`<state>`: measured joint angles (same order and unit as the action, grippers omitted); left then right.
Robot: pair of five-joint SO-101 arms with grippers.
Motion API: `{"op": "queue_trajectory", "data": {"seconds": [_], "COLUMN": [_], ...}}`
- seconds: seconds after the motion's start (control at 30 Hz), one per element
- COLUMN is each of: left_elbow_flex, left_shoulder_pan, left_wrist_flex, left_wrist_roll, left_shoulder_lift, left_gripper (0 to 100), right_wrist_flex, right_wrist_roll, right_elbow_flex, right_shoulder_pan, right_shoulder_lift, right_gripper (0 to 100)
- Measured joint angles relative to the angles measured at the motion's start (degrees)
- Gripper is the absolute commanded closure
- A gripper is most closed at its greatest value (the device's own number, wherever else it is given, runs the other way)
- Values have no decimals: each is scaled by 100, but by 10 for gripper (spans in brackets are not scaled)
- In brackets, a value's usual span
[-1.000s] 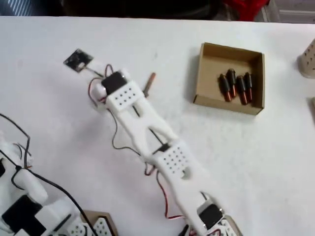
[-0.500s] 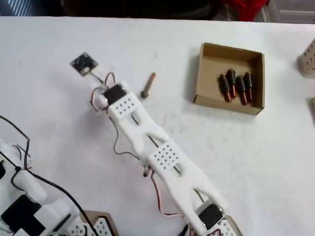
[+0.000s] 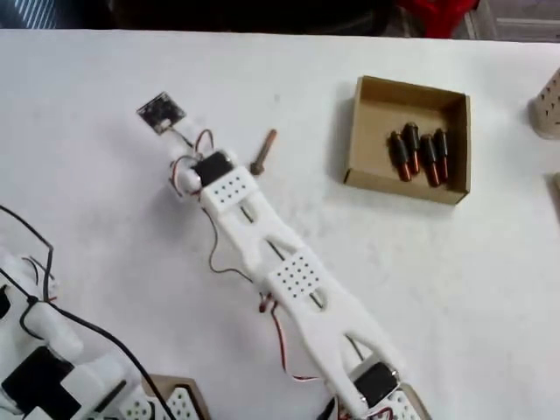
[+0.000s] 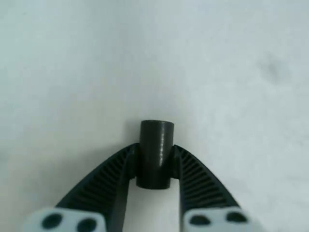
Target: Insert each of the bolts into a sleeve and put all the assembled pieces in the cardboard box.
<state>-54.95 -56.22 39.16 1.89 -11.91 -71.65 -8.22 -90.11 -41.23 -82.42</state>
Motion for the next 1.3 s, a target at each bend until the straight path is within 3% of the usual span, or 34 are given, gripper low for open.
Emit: {"op": "queue_trajectory", "data": {"seconds": [0.47,0.93,1.07,1.3], "left_elbow_flex": [0,0,0,0], "left_shoulder_pan": [0,176,220,396], "left_wrist_flex": [0,0,0,0], "left_wrist_roll": [0,0,0,0], "left_shoulder_lift": [0,0,0,0], "left_gripper": [977,978,978,978], "right_wrist_flex": [-2418,-2558,-2567,-2567], "right_wrist_roll": [0,-97,-211,-211], "right_elbow_flex": [-334,-255,695,3578], "right_shoulder_pan": [132,1020,1125,1670], "right_shoulder_lift": [853,1222,1952,3842], "right_gripper": [982,983,983,983]}}
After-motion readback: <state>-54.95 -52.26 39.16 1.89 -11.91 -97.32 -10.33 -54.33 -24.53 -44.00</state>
